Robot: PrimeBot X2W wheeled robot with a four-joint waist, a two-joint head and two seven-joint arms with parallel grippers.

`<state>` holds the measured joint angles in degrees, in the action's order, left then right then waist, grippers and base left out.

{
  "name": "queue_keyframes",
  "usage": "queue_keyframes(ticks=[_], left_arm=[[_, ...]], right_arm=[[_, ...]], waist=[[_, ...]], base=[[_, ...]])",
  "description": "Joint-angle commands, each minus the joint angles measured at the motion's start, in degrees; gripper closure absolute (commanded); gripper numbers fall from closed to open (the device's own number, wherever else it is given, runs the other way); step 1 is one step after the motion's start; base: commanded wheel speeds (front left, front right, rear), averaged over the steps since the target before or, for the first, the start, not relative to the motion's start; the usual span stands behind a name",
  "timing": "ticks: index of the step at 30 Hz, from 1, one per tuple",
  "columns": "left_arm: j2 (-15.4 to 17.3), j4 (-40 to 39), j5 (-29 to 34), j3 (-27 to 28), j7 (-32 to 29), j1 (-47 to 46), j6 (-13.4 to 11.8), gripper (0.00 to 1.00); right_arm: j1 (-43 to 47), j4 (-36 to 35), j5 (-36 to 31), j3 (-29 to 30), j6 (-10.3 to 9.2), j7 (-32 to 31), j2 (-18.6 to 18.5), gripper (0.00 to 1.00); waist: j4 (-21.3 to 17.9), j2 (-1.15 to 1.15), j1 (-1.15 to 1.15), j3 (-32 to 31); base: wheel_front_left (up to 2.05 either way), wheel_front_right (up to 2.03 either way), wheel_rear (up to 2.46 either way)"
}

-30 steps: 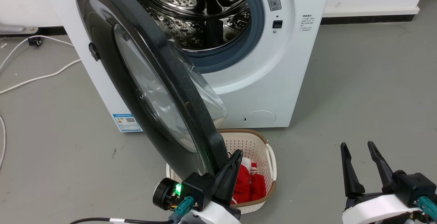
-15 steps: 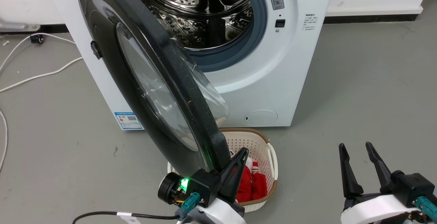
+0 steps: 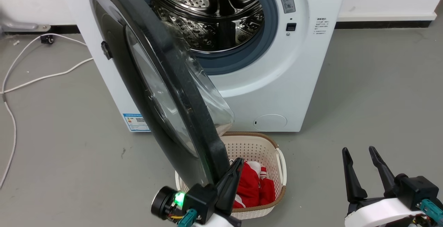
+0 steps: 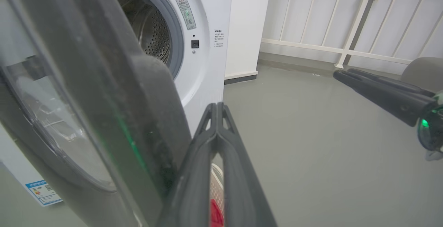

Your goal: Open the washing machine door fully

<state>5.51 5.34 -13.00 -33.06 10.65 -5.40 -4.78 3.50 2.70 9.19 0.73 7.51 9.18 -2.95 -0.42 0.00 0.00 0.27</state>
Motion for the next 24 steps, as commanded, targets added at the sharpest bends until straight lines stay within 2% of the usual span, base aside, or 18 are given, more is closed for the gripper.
queue_keyframes(ticks=[1, 12, 24], left_arm=[[1.54, -1.05, 0.01, 1.12, -0.88, 1.92, -1.59, 1.00], [4.49, -10.85, 0.59, 2.61, -4.27, 8.83, -6.57, 1.00], [7.74, -18.57, 0.99, 5.38, -6.92, 13.22, -10.40, 1.00]], right_arm=[[0.45, -0.31, 0.28, 0.03, -0.04, -0.18, 0.15, 0.00], [1.22, -0.87, 0.47, 0.35, -0.04, -0.65, 0.15, 0.00], [1.69, -1.36, 0.65, 0.74, -0.04, -0.76, 0.14, 0.00]], waist=[[0.65, 0.00, 0.00, -0.24], [3.59, 0.00, 0.00, -0.55], [10.01, 0.00, 0.00, 0.05]], base=[[0.00, 0.00, 0.00], [0.00, 0.00, 0.00], [0.00, 0.00, 0.00]])
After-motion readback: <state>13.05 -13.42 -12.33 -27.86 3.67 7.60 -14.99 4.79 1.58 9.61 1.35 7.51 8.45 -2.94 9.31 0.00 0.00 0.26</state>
